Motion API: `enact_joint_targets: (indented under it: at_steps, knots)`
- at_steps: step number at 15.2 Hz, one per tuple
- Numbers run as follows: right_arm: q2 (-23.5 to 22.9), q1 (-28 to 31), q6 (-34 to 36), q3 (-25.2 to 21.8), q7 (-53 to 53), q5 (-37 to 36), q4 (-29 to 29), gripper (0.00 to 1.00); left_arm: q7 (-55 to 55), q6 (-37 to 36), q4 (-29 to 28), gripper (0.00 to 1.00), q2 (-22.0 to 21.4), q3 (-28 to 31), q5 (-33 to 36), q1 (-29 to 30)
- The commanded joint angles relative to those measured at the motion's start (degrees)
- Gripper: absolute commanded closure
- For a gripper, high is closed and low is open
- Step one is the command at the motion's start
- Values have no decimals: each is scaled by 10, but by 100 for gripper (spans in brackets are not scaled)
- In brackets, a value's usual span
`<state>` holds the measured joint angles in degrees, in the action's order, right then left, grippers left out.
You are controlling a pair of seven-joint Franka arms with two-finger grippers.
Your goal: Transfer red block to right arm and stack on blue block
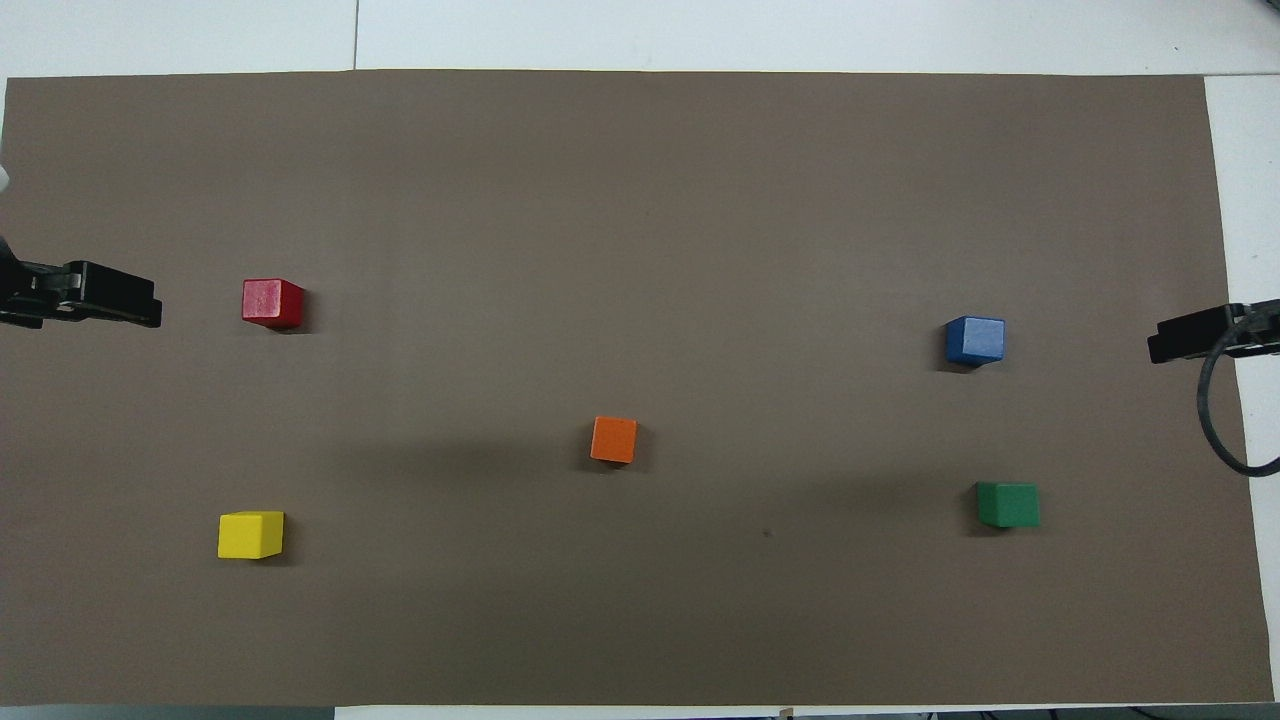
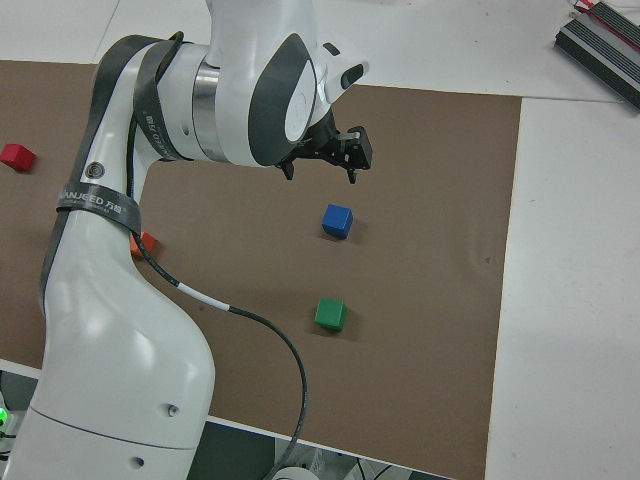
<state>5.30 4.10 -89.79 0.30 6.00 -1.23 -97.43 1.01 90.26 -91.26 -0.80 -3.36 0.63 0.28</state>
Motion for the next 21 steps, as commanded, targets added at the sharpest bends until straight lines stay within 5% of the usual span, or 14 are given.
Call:
enact_joint_targets:
  at_steps: [1,10,17,21]
  knots:
    - [11,12,4,5,1,11,-9,0,-5,-3,-3,0,-3,12,-9,-11]
    - [12,10,5,6,-1,12,-12,0,-5,11,-10,0,-8,20,-8,2]
    - [30,18,-1,5,21,73,-62,0,-6,119,-61,0,34,20,-8,2]
    - [35,20,-19,5,51,147,-112,0,-7,252,-140,0,60,20,-8,8]
